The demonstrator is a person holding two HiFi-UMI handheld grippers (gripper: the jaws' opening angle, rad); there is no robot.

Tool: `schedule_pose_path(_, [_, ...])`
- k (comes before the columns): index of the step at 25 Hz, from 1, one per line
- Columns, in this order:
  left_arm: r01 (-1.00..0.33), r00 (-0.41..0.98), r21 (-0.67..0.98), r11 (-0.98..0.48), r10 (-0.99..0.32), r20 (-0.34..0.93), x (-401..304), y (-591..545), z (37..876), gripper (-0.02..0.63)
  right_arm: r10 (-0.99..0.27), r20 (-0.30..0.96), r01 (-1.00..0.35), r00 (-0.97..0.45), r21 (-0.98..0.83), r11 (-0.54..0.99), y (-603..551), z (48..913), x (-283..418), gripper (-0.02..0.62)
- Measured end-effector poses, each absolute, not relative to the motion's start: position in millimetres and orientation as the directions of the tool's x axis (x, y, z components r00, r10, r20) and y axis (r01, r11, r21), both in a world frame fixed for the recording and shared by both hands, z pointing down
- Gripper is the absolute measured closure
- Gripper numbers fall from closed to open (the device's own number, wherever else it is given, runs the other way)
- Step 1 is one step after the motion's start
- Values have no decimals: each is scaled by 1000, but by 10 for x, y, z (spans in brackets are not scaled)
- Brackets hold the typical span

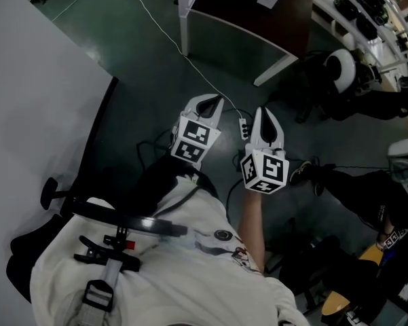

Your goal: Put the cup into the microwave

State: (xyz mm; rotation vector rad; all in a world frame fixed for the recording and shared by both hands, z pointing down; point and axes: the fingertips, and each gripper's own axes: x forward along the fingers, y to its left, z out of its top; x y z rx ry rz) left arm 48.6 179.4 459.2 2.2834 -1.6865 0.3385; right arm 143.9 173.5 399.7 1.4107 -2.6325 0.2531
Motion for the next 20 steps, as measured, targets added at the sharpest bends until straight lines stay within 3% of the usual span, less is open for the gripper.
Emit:
schedule_pose_path(13, [-943,334,65,-328,-932,143,75,1820,3687,607,-862,28,-862,-507,-11,507,1805,3322,1187,595])
schedule_pose_path(20, [-943,333,45,-330,-935,120,13,1727,3597,607,-870,22,-870,-493,4,493,1692,3306,1186,595])
